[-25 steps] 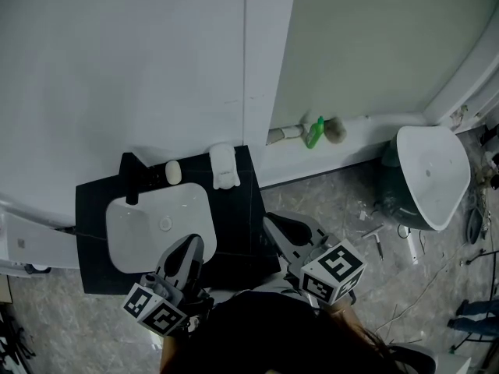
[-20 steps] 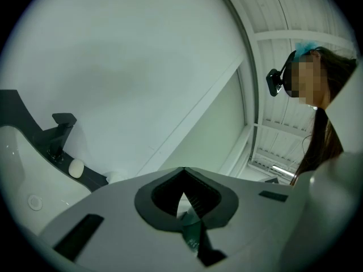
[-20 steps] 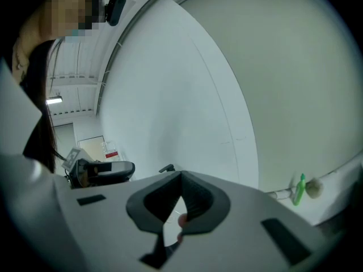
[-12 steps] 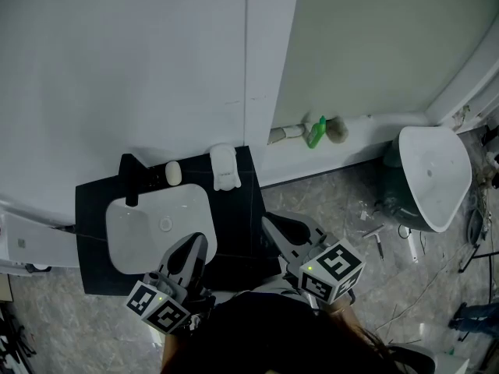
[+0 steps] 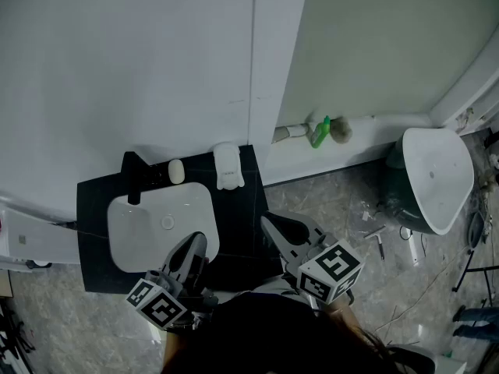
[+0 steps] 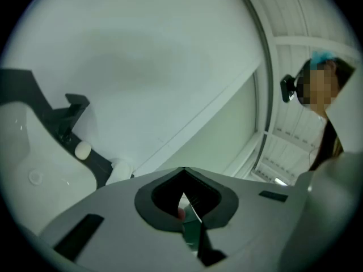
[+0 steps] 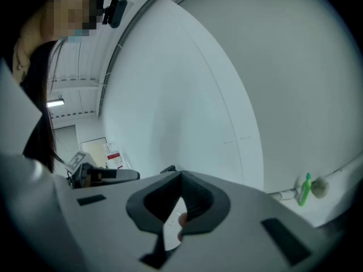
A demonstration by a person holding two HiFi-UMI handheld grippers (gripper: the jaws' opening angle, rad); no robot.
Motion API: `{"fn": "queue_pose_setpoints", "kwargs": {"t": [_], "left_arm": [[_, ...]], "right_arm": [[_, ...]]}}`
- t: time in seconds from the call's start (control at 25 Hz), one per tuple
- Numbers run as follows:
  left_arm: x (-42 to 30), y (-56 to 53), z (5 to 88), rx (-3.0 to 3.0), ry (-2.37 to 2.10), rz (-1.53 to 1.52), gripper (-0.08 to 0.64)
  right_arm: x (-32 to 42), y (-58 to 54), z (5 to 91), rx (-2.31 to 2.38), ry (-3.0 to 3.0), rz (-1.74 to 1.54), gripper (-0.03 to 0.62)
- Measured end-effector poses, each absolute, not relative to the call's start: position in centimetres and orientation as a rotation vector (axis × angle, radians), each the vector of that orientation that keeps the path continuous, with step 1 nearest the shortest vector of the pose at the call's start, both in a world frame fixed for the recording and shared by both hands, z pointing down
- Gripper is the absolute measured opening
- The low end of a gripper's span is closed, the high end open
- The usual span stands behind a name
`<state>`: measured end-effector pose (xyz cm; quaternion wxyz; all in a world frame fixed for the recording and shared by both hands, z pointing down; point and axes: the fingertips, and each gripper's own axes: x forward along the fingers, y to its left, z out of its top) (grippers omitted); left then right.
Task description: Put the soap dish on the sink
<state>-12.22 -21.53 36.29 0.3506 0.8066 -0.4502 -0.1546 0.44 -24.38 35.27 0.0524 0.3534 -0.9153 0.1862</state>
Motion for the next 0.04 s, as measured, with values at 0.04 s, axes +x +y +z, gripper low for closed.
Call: {"fn": "queue_pose_setpoints", "kwargs": {"t": [0.04], "left_arm": [[-12.54,-21.62,36.62,2.039,-1.147,-0.434,0.003]], "right_arm": [[0.36,-24.38,35.44,1.074,-2.778,0.564,0.018]]}}
